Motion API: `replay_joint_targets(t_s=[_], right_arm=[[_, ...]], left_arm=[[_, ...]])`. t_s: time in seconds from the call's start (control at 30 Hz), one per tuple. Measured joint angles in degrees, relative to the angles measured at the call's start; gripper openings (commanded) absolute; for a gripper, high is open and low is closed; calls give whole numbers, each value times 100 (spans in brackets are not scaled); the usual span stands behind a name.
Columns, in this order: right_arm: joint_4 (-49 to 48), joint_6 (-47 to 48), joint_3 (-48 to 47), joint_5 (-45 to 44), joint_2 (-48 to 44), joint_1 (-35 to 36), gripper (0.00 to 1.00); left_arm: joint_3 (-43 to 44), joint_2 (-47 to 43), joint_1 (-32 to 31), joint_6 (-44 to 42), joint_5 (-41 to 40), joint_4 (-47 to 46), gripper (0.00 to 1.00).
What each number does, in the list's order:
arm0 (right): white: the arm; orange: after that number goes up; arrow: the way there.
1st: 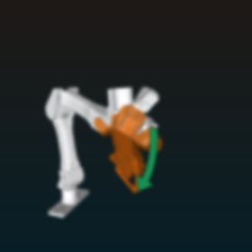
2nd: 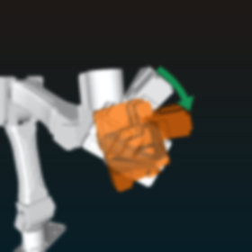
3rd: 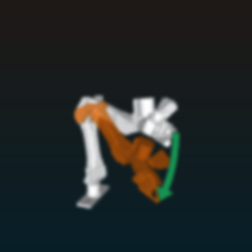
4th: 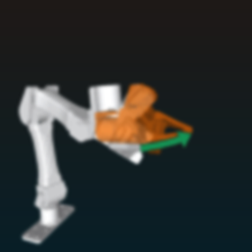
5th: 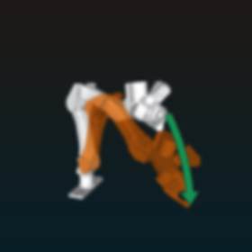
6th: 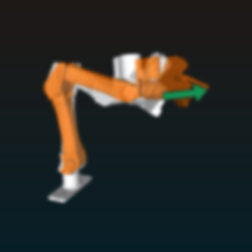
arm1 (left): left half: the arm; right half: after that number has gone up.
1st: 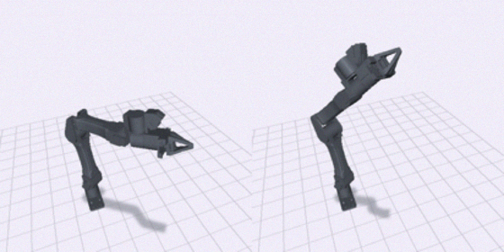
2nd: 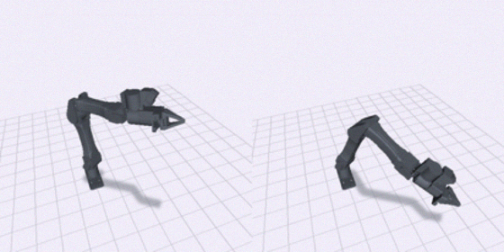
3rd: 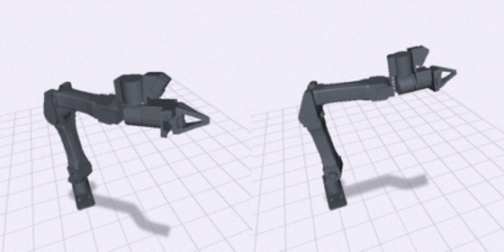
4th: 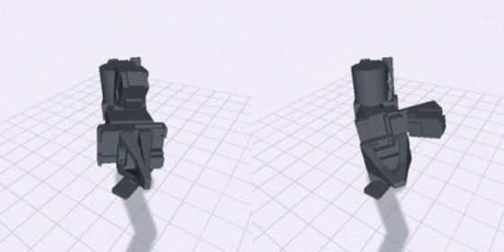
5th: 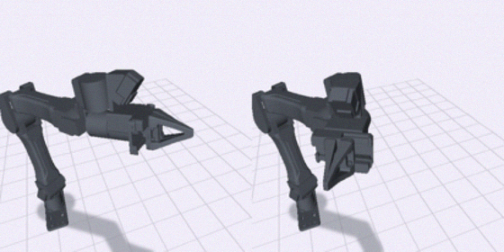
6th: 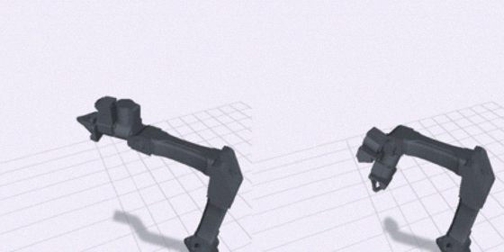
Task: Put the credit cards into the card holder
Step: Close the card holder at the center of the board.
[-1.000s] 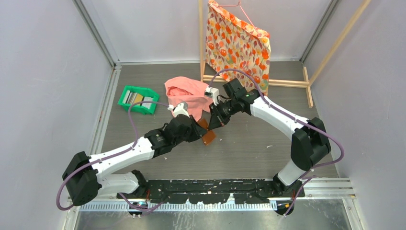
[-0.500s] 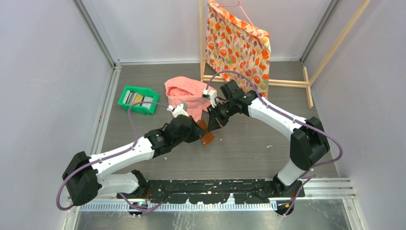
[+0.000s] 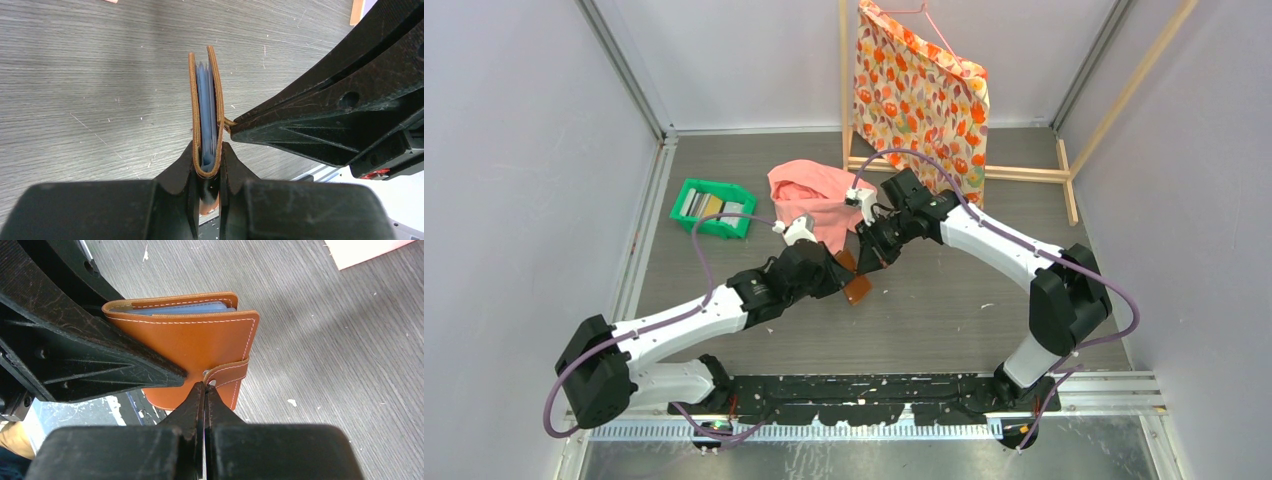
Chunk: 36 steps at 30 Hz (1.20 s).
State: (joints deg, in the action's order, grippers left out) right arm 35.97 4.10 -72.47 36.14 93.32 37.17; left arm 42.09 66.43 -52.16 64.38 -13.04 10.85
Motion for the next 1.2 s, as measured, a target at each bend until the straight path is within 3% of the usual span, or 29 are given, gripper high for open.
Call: replay_joint_targets(t_s=[1.2], right_arm=[[-409, -649, 179, -520, 0, 146, 1]], left_arm=[[-85, 144, 7, 286, -42, -160, 0]])
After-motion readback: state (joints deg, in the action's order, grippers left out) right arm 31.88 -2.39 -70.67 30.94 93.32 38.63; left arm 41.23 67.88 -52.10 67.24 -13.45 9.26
